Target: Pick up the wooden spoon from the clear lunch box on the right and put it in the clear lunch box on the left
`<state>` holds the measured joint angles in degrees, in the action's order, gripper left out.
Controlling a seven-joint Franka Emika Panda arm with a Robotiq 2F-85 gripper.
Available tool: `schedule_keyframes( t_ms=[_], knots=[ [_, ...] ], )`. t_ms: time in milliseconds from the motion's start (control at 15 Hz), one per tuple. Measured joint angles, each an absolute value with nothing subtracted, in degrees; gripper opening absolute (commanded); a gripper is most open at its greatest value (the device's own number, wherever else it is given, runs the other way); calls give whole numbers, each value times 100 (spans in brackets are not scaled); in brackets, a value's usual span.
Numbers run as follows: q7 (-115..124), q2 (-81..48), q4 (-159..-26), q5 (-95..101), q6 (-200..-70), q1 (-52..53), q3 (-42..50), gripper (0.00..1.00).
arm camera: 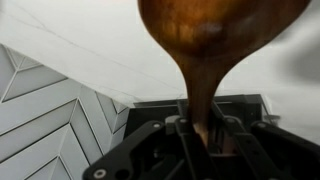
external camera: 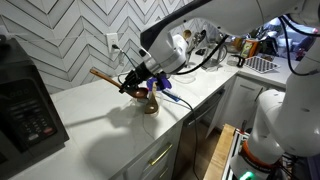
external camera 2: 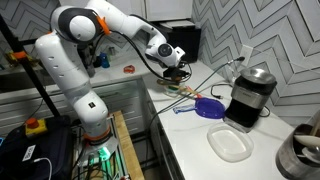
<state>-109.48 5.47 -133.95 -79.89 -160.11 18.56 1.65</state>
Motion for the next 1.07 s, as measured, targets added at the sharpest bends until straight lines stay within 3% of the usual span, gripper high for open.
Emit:
schedule_keyframes(
  t_ms=[733, 800, 867, 933, 1067],
  knots=[
    [-11289, -6, -13291, -8512, -15638, 1732, 388, 6],
    [-11289, -6, -13292, -8512, -15637, 1729, 388, 19],
    [-11289, -6, -13292, -8512, -15637, 1727, 388, 47],
    [-11289, -6, -13292, -8512, -15637, 1727, 388, 48],
    [-11288, -8, -13292, -8512, -15637, 1724, 390, 61]
  ],
)
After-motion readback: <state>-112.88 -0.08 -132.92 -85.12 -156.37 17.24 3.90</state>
